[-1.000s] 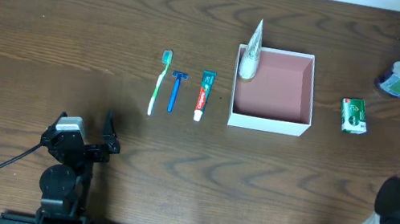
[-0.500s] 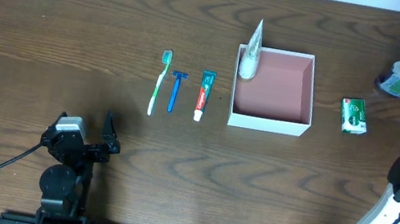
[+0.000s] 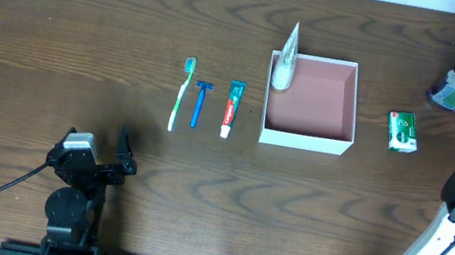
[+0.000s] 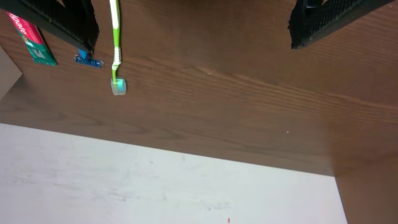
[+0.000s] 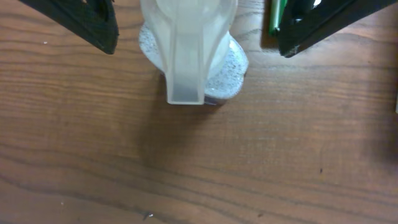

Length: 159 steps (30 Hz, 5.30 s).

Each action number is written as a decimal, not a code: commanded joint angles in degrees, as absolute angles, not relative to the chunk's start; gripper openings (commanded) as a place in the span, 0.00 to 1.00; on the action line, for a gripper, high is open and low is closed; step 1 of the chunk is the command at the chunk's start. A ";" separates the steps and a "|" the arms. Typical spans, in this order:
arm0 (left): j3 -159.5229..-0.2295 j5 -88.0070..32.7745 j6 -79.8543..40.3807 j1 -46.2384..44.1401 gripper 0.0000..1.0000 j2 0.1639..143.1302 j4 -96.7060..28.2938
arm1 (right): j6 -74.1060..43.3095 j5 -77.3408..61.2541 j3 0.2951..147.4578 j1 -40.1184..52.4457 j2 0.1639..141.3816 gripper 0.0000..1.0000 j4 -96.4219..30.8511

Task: Pack container
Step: 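Grasp the purple soap pump bottle by its pump head, then lift the pump bottle and lower it into the box, then release the pump bottle inside the box with the right gripper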

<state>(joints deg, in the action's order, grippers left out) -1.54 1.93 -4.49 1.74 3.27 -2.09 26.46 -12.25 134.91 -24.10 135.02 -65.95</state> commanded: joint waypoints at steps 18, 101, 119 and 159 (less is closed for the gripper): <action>-0.23 3.46 -4.54 1.96 0.98 3.25 -4.01 | 24.01 -13.02 135.13 -23.62 135.11 0.38 -66.11; -0.23 3.46 -4.54 1.96 0.98 3.25 -4.01 | 8.36 -17.32 136.00 10.15 124.86 0.35 -73.89; -0.23 3.46 -4.54 1.96 0.98 3.25 -4.01 | 8.34 -16.34 136.00 10.20 127.90 0.35 -73.89; -0.23 3.46 -4.54 1.96 0.98 3.25 -4.01 | 7.20 -17.41 135.94 10.20 130.63 0.38 -74.35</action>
<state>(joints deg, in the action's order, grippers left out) -1.54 1.96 -4.49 1.74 3.27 -2.09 8.14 -15.77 135.24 9.72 131.57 -74.72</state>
